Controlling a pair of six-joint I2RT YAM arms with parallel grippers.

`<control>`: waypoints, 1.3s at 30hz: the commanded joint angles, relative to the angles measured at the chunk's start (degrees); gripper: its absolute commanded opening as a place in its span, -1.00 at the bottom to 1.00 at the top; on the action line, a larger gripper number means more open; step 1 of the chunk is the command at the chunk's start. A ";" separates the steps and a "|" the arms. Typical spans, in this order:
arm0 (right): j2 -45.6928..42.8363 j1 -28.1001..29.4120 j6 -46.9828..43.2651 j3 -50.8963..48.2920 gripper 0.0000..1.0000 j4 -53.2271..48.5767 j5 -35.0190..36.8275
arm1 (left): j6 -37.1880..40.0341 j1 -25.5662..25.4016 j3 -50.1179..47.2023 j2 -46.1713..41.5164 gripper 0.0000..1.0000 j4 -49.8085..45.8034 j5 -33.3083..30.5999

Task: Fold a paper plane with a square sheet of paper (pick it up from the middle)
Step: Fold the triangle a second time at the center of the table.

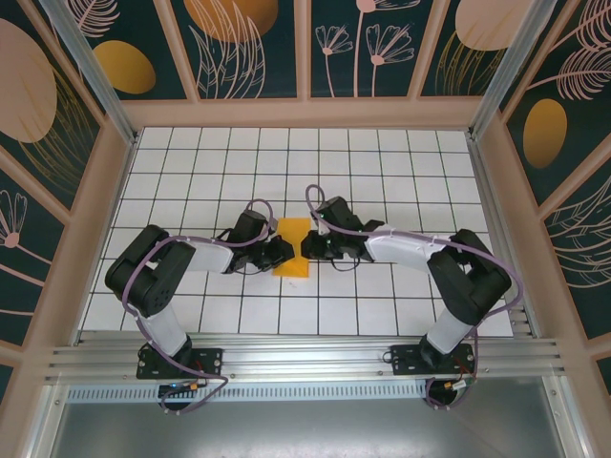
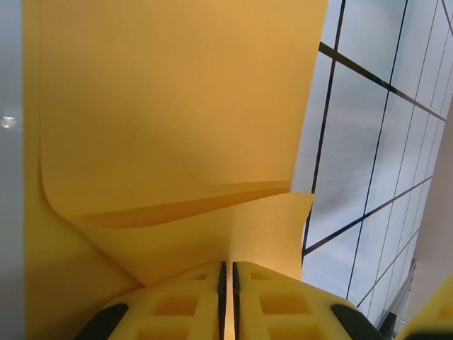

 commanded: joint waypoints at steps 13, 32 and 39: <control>5.26 3.28 0.08 -0.43 -0.85 -1.79 -2.12 | 0.45 -0.02 -0.14 1.62 -0.73 -3.64 -3.66; 7.55 3.23 -0.35 0.25 -0.86 -4.72 1.93 | 0.51 0.02 0.26 1.89 -0.74 -4.19 -4.23; 7.83 3.17 -0.36 0.07 -0.86 -5.09 0.47 | 0.49 0.03 0.17 1.91 -0.74 -4.25 -4.29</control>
